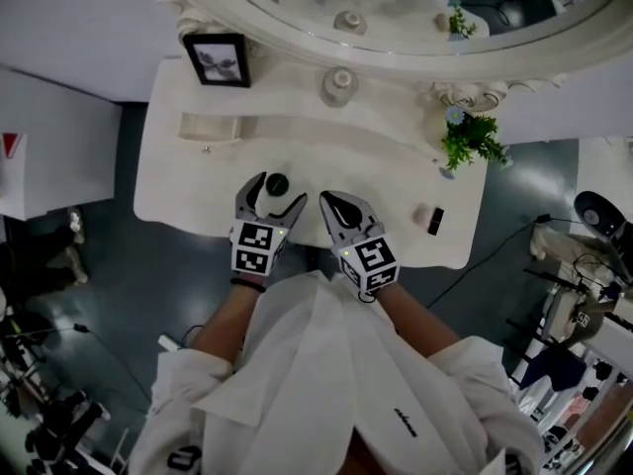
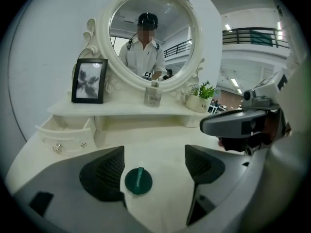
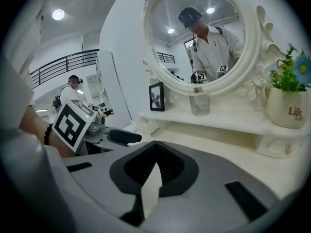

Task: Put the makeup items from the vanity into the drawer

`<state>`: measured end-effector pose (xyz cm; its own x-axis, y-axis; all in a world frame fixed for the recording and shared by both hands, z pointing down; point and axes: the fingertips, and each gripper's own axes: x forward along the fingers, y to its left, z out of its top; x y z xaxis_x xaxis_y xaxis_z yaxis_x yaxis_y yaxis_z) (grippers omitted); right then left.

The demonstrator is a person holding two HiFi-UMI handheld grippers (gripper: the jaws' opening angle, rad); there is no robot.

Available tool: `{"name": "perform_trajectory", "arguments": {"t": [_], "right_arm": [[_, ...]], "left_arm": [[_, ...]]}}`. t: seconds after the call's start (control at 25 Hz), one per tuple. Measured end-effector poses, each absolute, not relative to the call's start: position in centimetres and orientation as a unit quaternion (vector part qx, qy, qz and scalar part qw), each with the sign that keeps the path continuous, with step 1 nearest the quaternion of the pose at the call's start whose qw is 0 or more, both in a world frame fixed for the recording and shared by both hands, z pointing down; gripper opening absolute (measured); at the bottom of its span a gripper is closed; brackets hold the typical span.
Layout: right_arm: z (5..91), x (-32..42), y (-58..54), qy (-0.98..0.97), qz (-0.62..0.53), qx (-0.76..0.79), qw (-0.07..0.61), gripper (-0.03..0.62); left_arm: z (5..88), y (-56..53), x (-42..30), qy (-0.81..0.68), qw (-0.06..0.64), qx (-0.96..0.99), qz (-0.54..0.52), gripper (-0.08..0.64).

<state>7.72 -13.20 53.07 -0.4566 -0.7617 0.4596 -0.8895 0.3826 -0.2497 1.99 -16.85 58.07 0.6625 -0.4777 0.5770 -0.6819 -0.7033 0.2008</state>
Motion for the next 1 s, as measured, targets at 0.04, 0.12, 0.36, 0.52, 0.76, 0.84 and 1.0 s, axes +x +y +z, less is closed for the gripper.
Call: {"name": "perform_trajectory", "arguments": {"t": [0.04,0.12,0.36,0.52,0.76,0.84,1.0], "right_arm": [[53.6,7.8,-13.4,-0.819,0.238,0.503,0.139,0.018],[54.6,7.6,-13.6,-0.819,0.245,0.498,0.144,0.018],[56.8,6.6,-13.7,-0.822,0.266,0.479,0.153,0.018],[57.7,6.7,-14.2,-0.819,0.278,0.480,0.145,0.018],[59.1,6.8,-15.0,-0.815,0.282,0.482,0.153,0.018],[59.6,6.7,-15.0,-0.815,0.283,0.481,0.157,0.018],[60.4,6.2,-15.0,-0.816,0.287,0.474,0.166,0.018]], "left_arm": [[58.5,-16.8,2.2,-0.326,0.208,0.887,0.254,0.391],[59.3,-16.9,2.4,-0.328,0.213,0.883,0.259,0.391],[61.5,-16.9,2.1,-0.333,0.224,0.872,0.280,0.391],[62.8,-16.9,1.6,-0.342,0.233,0.863,0.291,0.391],[65.0,-17.1,1.1,-0.346,0.237,0.852,0.314,0.391],[65.3,-17.2,1.1,-0.347,0.237,0.850,0.316,0.391],[65.8,-17.2,1.1,-0.352,0.233,0.847,0.323,0.390]]}}
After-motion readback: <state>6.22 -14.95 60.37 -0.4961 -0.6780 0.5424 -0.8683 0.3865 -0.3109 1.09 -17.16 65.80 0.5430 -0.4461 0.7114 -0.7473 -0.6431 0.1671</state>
